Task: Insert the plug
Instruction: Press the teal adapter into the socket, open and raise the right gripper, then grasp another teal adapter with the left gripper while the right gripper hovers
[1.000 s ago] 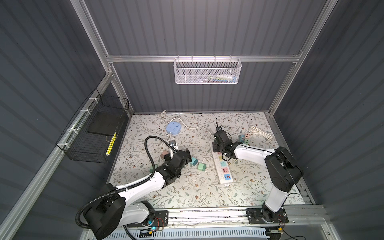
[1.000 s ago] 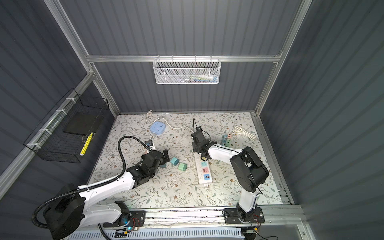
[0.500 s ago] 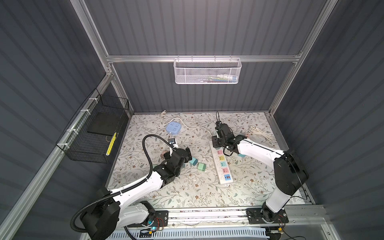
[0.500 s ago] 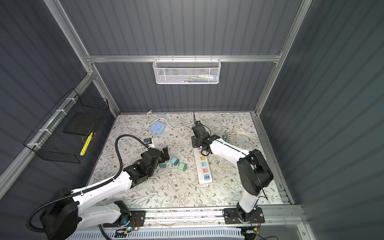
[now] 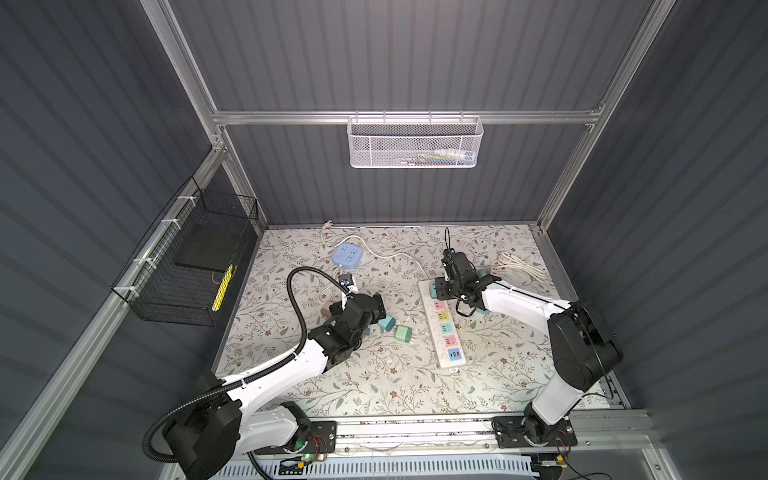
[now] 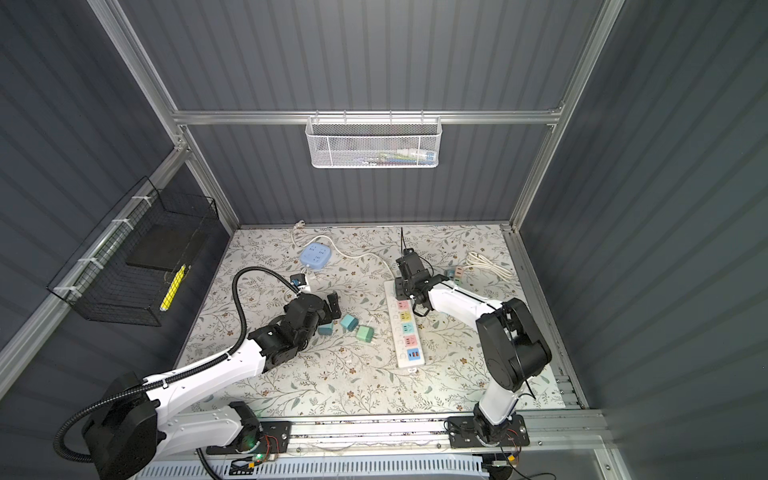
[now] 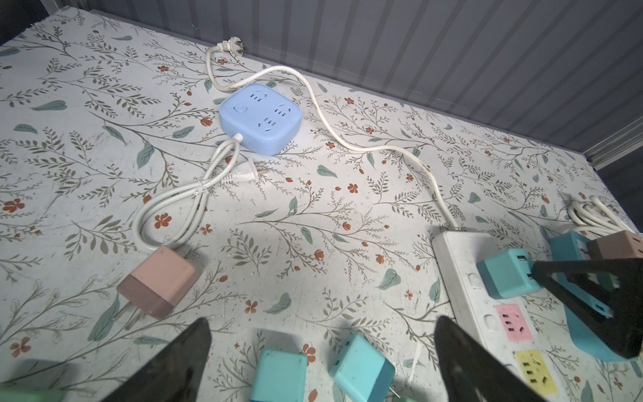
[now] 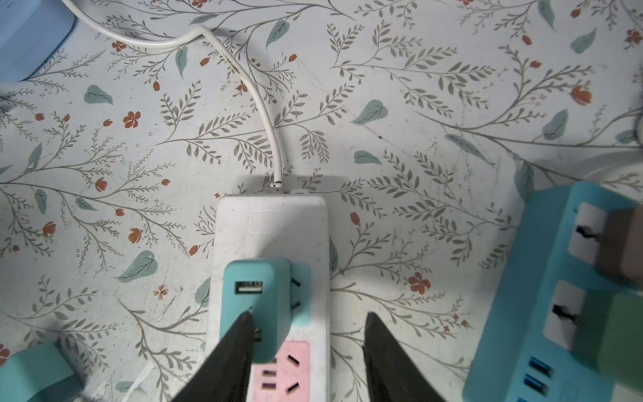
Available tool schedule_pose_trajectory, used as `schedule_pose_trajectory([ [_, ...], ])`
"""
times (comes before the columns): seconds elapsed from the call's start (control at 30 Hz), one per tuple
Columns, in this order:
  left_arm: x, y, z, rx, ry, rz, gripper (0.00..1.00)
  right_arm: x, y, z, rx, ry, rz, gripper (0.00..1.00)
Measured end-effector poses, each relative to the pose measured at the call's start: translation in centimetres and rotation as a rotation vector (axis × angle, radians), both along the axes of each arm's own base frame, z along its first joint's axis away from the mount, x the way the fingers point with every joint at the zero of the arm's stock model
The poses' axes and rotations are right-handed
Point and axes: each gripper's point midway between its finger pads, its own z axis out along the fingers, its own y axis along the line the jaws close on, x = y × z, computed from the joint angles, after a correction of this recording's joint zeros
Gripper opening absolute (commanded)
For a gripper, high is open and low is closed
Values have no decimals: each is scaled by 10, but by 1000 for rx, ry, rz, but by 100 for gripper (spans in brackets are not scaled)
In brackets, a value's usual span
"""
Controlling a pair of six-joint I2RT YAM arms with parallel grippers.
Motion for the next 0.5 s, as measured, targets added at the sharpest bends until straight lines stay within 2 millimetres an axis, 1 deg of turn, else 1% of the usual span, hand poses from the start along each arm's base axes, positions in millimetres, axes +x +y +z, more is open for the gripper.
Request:
schedule_pose_trajectory([
  [0.23, -1, 0, -2, -2, 11, -2, 100, 1, 2, 0, 36, -24, -5, 52],
  [0.33, -1, -1, -5, 12, 25, -2, 97, -4, 0, 4, 35, -15, -1, 55],
  [0.4, 1, -3, -10, 35, 49, -3, 96, -10, -2, 15, 42, -20, 2, 57],
  [0.5, 3, -7, -23, 92, 113, -14, 92, -16, -4, 48, 84, -72, 9, 59],
])
